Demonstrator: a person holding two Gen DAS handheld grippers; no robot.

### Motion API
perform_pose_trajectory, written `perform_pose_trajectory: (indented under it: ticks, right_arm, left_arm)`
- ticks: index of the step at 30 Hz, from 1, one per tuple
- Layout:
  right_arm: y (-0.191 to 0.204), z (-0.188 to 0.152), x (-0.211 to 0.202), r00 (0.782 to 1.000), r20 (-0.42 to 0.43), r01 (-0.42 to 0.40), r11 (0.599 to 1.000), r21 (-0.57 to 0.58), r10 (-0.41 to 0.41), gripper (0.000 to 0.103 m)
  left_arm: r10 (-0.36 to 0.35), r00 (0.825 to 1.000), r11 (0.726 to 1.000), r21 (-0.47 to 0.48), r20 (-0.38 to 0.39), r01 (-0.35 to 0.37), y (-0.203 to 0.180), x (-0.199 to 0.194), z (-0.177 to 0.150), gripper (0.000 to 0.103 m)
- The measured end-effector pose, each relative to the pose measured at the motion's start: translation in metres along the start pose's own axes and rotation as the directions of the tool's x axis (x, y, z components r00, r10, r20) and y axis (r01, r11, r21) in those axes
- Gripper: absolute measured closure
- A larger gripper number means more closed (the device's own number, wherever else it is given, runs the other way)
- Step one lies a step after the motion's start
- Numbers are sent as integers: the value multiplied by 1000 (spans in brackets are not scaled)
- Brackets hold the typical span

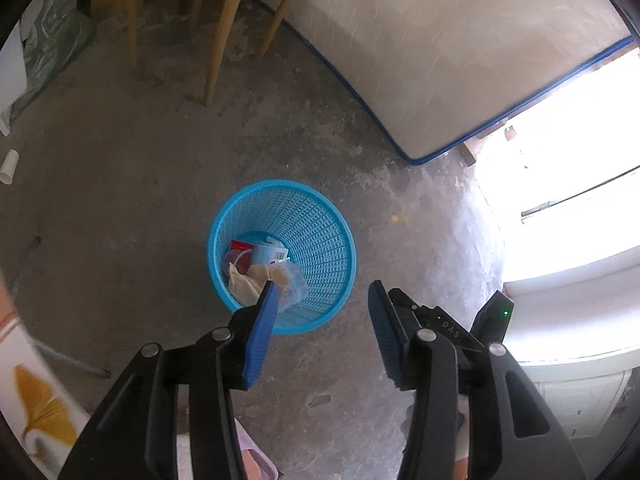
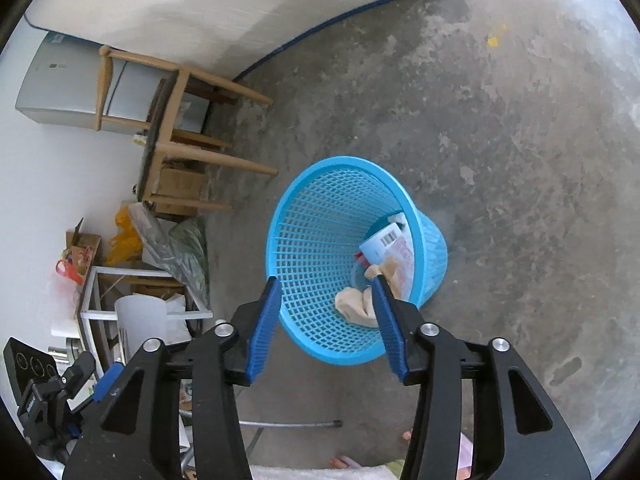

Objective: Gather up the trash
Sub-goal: 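Move both open tools back over the table toward the pink mesh cloth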

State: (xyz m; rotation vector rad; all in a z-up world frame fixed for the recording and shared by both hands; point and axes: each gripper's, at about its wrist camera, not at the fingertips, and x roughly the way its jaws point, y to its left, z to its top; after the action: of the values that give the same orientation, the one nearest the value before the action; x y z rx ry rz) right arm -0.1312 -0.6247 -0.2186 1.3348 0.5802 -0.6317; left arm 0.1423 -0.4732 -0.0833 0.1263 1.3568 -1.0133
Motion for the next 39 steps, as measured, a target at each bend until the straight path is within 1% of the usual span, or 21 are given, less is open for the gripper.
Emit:
perform_pose_trajectory:
  ticks: [5,8,12,15,19,22,24,26,27,28,29,31,32,34,35,36,38,39]
  right_arm:
    - [14,-4,-18,1000,1,-3,998,-55,3,50]
    - [32,-6,-30,1000,12,-19,995,-103,20,47]
    - [69,-14,-38,998,2,-63,980,-189,64,43]
    - [103,-24,-39,996,-21,-91,956,-278,89,42]
    - [149,-39,-38,992,-56,-123,906,-404,110,40]
    - [189,-55,-37,989,-91,-147,849,-508,117,39]
    - [213,-65,-37,988,-106,-156,803,-575,116,38]
    - [236,-75,-38,985,-121,-169,756,-632,119,36]
    - [252,-83,-39,983,-134,-183,720,-669,125,35]
    - [260,-87,-40,981,-144,-193,699,-689,129,33]
    - [272,-95,-40,978,-158,-207,665,-717,133,33]
    - [289,-105,-39,974,-180,-225,623,-749,136,31]
    - [299,-112,-36,971,-195,-237,598,-765,136,31]
    - [319,-125,-31,965,-229,-263,551,-792,132,30]
    - [332,-133,-26,960,-249,-277,524,-805,125,30]
    - [338,-139,-24,958,-262,-286,506,-814,121,30]
    - [358,-152,-18,951,-289,-305,460,-834,106,29]
    - [370,-160,-15,949,-300,-313,431,-846,100,28]
  left_arm:
    - [-8,997,1000,8,71,7,13,-52,-7,53]
    - [-4,993,1000,-13,120,6,26,-83,-12,51]
    - [-5,984,999,-43,177,13,45,-119,-22,50]
    - [-6,976,998,-57,219,19,60,-145,-32,49]
    - [9,962,997,-75,274,12,83,-178,-47,47]
    - [29,960,996,-92,278,-4,100,-197,-50,46]
    - [56,953,993,-113,299,-23,115,-219,-52,46]
    - [89,939,990,-135,333,-46,132,-245,-53,45]
    - [107,930,988,-144,353,-59,139,-257,-54,43]
    - [132,917,985,-154,377,-79,149,-273,-55,43]
    - [155,906,981,-167,393,-95,159,-286,-58,41]
    - [189,891,974,-194,413,-117,175,-303,-61,40]
    - [213,882,967,-218,420,-130,187,-314,-63,39]
    - [247,870,955,-259,426,-145,208,-328,-67,38]
    - [268,862,944,-295,430,-147,225,-337,-70,38]
    - [276,859,938,-315,432,-143,235,-342,-71,38]
    - [296,851,912,-394,433,-116,268,-351,-72,38]
    - [299,850,901,-422,434,-101,280,-356,-73,38]
